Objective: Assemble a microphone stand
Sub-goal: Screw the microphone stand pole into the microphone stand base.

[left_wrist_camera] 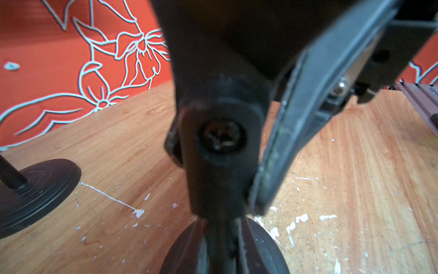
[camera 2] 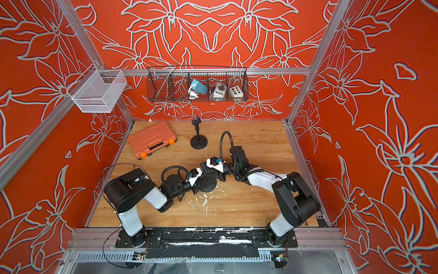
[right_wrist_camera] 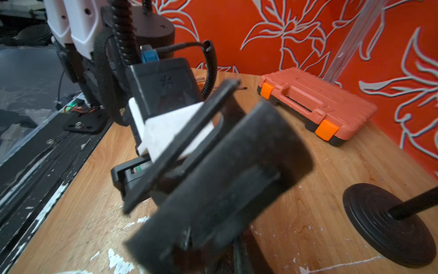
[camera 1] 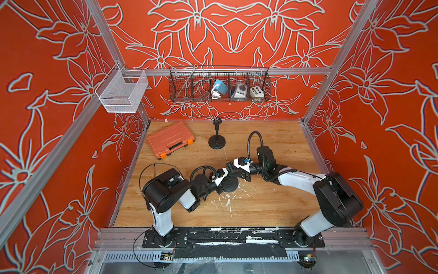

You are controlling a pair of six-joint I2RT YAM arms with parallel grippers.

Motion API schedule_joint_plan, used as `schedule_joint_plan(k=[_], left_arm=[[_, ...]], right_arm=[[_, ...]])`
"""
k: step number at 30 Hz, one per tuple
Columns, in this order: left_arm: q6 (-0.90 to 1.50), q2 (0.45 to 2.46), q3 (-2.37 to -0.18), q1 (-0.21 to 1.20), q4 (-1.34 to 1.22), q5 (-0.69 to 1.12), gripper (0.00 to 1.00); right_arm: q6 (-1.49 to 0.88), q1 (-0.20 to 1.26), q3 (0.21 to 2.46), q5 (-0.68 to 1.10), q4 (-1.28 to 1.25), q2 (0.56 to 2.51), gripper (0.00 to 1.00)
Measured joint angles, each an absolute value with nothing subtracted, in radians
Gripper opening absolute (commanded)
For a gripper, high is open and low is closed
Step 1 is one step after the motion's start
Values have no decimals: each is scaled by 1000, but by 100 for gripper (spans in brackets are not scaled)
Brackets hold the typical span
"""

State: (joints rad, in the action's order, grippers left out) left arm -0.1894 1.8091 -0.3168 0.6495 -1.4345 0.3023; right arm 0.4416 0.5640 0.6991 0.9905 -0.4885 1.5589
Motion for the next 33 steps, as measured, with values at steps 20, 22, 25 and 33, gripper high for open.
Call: schedule_joint_plan(k=[20,22,25,33], left_arm=[[-144,1657,-339,653,-1142,292,26],[-140,1657,-345,653,-1132,286,25],[-133,1657,-360,652,-1113,281,22],[-129,1672,-374,652,-1113,273,5]], right_arm=[[-9,834,458,203,-850,1435,0],[-31,862,456,126,-855,1435,0],[-52,891,457,37,-853,1435,0],[-58,903,454,-14,-846,1425,1]])
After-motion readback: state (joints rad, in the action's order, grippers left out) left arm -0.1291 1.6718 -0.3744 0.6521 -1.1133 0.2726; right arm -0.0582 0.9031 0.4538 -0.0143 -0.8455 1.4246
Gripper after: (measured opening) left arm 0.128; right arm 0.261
